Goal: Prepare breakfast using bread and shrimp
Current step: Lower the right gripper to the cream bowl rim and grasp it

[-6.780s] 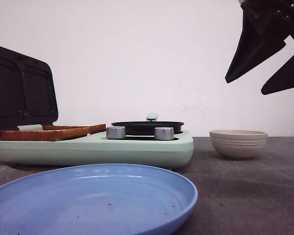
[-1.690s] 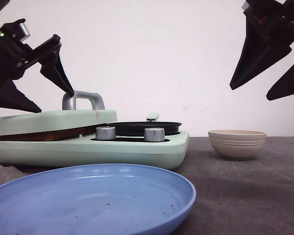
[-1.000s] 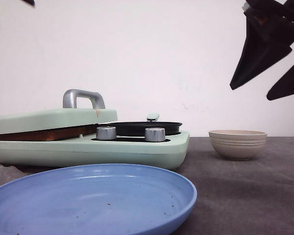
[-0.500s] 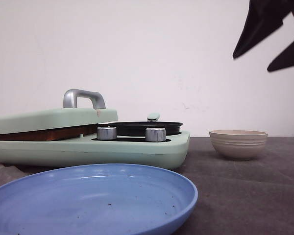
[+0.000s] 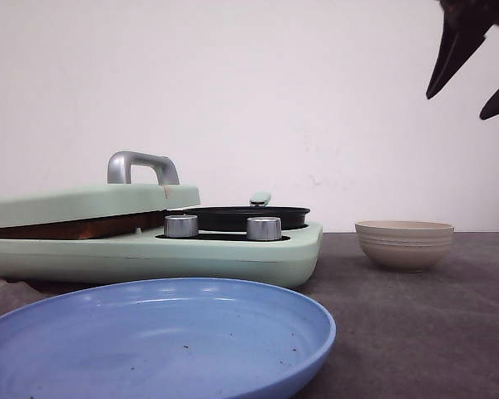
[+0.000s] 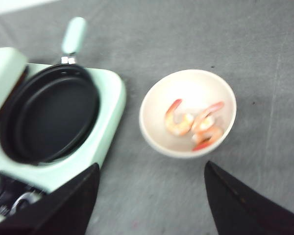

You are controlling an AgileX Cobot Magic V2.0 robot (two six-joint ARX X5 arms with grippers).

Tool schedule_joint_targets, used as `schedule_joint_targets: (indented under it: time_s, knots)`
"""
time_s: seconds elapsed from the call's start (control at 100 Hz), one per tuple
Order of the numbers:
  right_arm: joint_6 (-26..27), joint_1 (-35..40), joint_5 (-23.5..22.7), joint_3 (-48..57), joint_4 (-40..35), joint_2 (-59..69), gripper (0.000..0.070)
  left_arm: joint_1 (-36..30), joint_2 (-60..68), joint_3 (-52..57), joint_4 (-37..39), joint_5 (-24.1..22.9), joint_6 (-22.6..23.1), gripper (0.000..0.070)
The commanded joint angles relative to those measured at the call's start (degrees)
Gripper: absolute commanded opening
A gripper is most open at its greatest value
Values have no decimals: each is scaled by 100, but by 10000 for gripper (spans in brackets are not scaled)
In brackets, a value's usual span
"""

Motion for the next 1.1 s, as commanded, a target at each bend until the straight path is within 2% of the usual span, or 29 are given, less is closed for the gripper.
schedule_joint_targets:
  time_s: [0.0,0.04,0.24,0.47,0.85,1.02,1.09]
  knots:
    - [-240,-109,-136,415,-170,533,412,7,-146,-63,175,96,-212,452]
    - [-269,-181,-186,658,-308,835,412,7,-245,-138,199,96,-258,429]
    - [-415,-411,-225,1893,-1001,2337,412,7,-610,-291,50,-76,-291,429]
    - [-455,-595,-168,2730,-1231,3526,412,7,-721,-291,-74,-74,-295,430]
    - [-575,-811,74,2872,-1204,4312,409,7,-730,-291,-72,-74,-295,433]
    - [-608,-857,83,2872,-1207,4430,329,7,-730,-291,-70,-74,-295,433]
    - [-640,-857,74,2872,-1200,4463,327,7,-730,-291,-68,-74,-293,433]
